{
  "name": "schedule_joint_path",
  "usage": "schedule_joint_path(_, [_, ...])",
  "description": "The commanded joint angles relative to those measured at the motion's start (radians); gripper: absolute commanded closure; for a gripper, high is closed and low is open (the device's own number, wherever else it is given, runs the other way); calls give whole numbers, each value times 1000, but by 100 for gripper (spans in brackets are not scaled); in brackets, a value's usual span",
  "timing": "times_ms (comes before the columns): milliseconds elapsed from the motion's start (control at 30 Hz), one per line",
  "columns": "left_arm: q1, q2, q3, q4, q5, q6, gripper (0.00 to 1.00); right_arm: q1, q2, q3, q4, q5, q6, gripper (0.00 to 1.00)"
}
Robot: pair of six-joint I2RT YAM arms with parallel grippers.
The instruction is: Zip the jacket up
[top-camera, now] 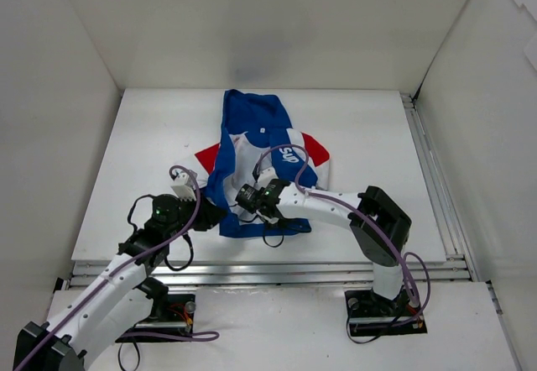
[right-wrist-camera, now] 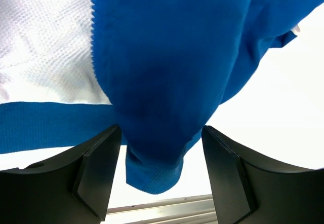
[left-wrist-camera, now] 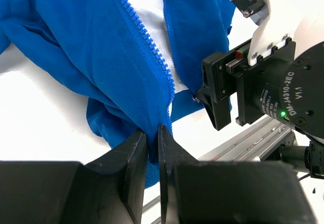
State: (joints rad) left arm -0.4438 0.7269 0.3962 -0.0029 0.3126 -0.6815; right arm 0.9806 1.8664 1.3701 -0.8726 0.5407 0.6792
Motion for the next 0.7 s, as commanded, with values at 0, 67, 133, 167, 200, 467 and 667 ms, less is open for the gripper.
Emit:
schedule_joint_path(0, [5, -14, 26, 41, -3, -4, 90, 1, -10, 37, -46, 68, 33, 39])
schedule_joint_path(67, [5, -6, 26, 41, -1, -4, 90, 9, -7, 37, -51, 73, 37, 40])
schedule_joint_path(133, [5, 2, 27, 43, 2, -3, 90, 16, 3, 41, -60, 79, 43, 41])
schedule_joint_path(167, [5, 2, 27, 43, 3, -4, 90, 20, 7, 43, -65, 81, 46, 41])
schedule_joint_path(200, [5, 2, 27, 43, 5, -6, 90, 21, 11, 44, -72, 81, 49, 41])
schedule_joint_path(467, [5, -7, 26, 30, -1, -4, 90, 41, 33, 55, -80, 74, 57, 44])
schedule_joint_path(667, [5, -23, 24, 20, -10, -6, 90, 50, 69, 61, -77, 73, 59, 46])
